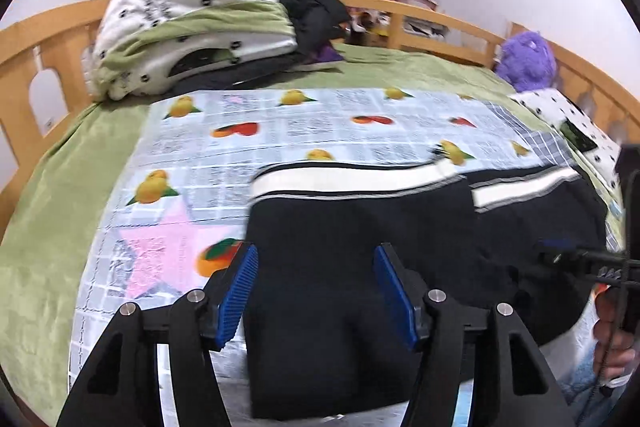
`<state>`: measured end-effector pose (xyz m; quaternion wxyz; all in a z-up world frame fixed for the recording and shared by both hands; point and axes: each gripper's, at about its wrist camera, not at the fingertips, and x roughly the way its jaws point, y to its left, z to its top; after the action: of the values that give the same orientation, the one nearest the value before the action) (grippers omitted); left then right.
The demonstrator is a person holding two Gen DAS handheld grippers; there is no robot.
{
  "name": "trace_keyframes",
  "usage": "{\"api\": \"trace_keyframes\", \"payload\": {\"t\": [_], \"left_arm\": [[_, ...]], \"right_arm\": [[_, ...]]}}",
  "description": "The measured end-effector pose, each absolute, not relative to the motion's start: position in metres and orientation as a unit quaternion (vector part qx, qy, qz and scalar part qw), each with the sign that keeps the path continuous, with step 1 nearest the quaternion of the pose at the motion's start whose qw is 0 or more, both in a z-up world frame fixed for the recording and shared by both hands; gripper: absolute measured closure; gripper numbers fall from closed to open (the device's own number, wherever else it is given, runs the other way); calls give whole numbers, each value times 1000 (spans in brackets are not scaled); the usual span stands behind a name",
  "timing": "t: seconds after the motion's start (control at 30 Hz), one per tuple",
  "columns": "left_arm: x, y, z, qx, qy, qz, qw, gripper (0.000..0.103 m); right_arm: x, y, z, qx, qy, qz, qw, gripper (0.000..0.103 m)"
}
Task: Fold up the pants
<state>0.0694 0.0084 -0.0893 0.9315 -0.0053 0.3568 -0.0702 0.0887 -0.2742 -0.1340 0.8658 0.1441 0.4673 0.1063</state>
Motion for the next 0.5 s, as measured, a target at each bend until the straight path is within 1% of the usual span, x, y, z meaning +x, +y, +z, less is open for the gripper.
{"api": "trace_keyframes", "payload": {"t": [0.1, 0.17, 0.2, 0.23, 0.27, 0.3, 0.33, 0.37, 0.43, 0.5], "left_arm": [[74, 28, -106, -22, 360, -50, 932, 43], [79, 37, -116, -25, 377, -32, 926, 43], [81, 39, -119, -29, 382, -31, 923, 43], [82, 42, -120, -37, 382, -34, 923, 43], [82, 45, -120, -43, 380, -34, 924, 43], [81, 47, -119, -47, 377, -33, 925, 43], [80, 49, -118, -49, 374, -34, 926, 43], [79, 50, -116, -50, 371, -34, 927, 43], [76, 51, -113, -50, 363, -33, 930, 43], [73, 53, -112, -48, 356, -36, 933, 43]], "right_arm": [[103, -260, -178, 172, 517, 113, 831, 38], [95, -255, -182, 169, 488, 100, 851, 38], [93, -251, -181, 154, 489, 97, 853, 46], [91, -244, -179, 136, 494, 115, 851, 63], [88, -242, -176, 130, 488, 120, 855, 73], [83, -246, -170, 134, 473, 124, 862, 79], [79, -252, -163, 146, 463, 137, 864, 81], [74, -262, -156, 169, 450, 151, 864, 85], [59, -290, -138, 223, 421, 166, 863, 86], [50, -296, -136, 187, 435, 150, 868, 86]]}}
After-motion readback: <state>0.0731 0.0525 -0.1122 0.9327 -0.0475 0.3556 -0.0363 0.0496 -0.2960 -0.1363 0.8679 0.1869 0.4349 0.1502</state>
